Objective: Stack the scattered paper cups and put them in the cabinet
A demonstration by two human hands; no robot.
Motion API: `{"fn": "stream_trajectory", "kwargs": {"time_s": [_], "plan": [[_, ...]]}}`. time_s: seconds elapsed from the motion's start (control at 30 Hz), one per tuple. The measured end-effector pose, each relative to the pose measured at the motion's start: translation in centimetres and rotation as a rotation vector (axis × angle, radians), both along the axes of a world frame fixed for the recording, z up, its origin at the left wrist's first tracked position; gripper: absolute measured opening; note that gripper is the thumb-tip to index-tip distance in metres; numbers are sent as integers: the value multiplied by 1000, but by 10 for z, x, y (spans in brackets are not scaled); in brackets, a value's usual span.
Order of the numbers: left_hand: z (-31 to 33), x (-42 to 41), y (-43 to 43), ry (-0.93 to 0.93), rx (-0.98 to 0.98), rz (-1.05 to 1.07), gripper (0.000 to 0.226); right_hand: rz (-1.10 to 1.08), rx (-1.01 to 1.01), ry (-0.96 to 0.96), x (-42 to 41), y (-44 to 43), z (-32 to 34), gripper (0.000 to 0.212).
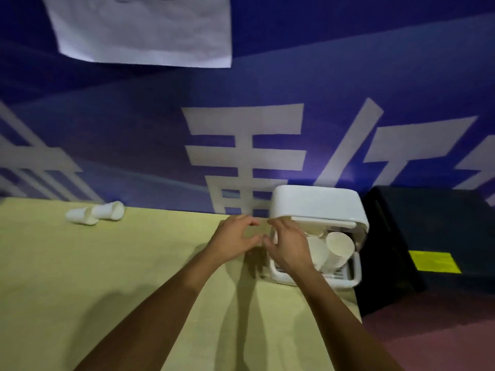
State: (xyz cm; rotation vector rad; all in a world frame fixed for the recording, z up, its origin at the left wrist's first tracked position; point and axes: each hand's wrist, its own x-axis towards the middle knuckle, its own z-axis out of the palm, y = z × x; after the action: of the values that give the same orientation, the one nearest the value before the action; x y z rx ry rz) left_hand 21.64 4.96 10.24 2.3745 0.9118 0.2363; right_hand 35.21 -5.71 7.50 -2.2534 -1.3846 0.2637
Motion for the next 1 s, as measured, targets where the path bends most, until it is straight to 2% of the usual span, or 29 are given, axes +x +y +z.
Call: {"fn": "stream_trajectory", "kwargs": {"time_s": [0.07,0.13,0.3,0.6,0.77,1.0], "plan": [[3,-39,21,150,69,7,43,120,-71,-4,-26,35,5,52],[2,-82,45,224,66,63,48,210,-111,-28,-57,68,7,56],[-5,-198,118,300,59,206,56,329,-178,-72,-146,152,4,60],[-41,-378,270,434,-3,315,66,436,-302,-122,-293,307,-18,65],[-71,-429,340,434,-37,352,70,465,-401,-173,-342,371,-40,66],[-125,-444,409,402,-67,360,80,482,-420,-259,-365,454,-86,71]]}}
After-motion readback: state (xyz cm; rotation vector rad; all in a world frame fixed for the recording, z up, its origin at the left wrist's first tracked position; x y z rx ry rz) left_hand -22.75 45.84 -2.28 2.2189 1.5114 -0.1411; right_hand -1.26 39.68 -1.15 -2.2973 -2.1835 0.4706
